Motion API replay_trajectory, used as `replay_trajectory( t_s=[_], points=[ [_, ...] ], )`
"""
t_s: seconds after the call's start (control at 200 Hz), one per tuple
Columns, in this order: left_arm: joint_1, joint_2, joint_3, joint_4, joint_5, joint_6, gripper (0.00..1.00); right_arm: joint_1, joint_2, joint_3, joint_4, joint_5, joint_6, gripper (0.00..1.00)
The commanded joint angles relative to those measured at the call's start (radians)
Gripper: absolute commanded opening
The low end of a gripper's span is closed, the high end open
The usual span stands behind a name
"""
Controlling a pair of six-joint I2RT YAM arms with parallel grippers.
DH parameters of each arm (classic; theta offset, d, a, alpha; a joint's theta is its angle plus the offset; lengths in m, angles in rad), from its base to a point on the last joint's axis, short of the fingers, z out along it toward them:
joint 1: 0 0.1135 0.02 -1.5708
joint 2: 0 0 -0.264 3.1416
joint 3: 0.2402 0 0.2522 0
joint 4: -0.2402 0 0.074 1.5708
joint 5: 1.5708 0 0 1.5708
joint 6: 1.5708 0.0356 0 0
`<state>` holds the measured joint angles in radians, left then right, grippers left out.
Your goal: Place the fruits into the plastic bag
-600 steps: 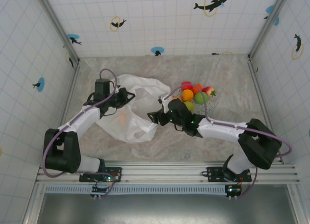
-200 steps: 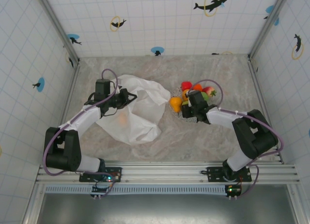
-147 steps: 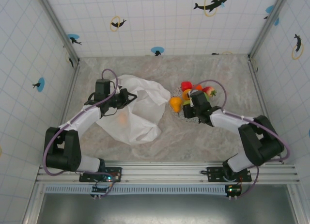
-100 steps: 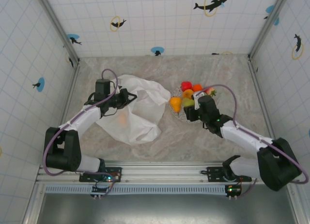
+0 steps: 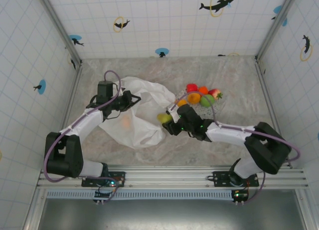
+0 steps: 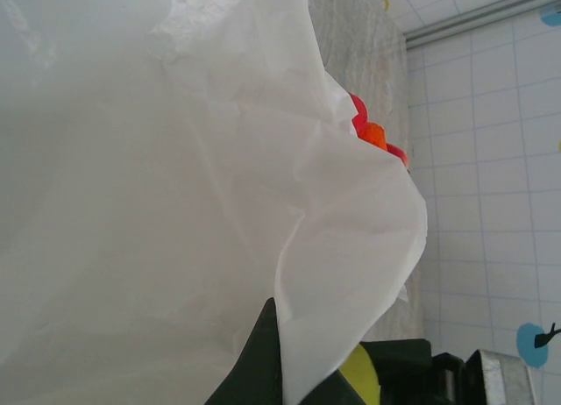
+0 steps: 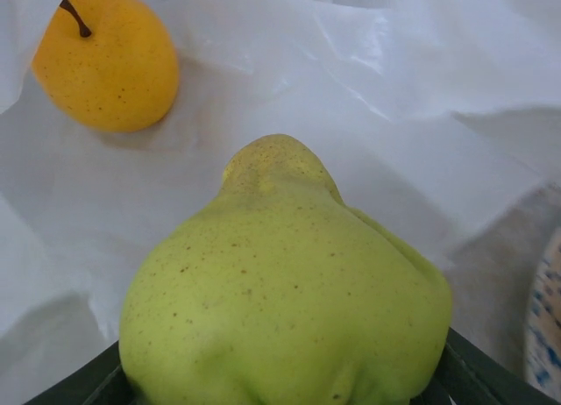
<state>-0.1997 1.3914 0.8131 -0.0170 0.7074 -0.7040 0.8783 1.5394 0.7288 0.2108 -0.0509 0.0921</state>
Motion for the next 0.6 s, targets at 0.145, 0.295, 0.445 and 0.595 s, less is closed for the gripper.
replay_trajectory(
  t_s=[0.145,0.295,0.445,0.595],
  points=[
    [0.009,-0.02,0.012,0.018,0.047,0.013,0.0,0.015,0.179,0.181,0.123,-0.086,-0.006,0.62],
    [0.009,-0.031,0.011,0.023,0.052,0.009,0.0,0.025,0.284,0.266,0.186,-0.081,0.057,0.62],
    [0.008,-0.043,0.008,0.032,0.059,0.004,0.0,0.034,0.37,0.333,0.246,0.02,0.135,0.64],
    [0.007,-0.049,0.004,0.044,0.067,-0.006,0.0,0.036,0.449,0.392,0.309,0.09,0.196,0.65]
  ],
)
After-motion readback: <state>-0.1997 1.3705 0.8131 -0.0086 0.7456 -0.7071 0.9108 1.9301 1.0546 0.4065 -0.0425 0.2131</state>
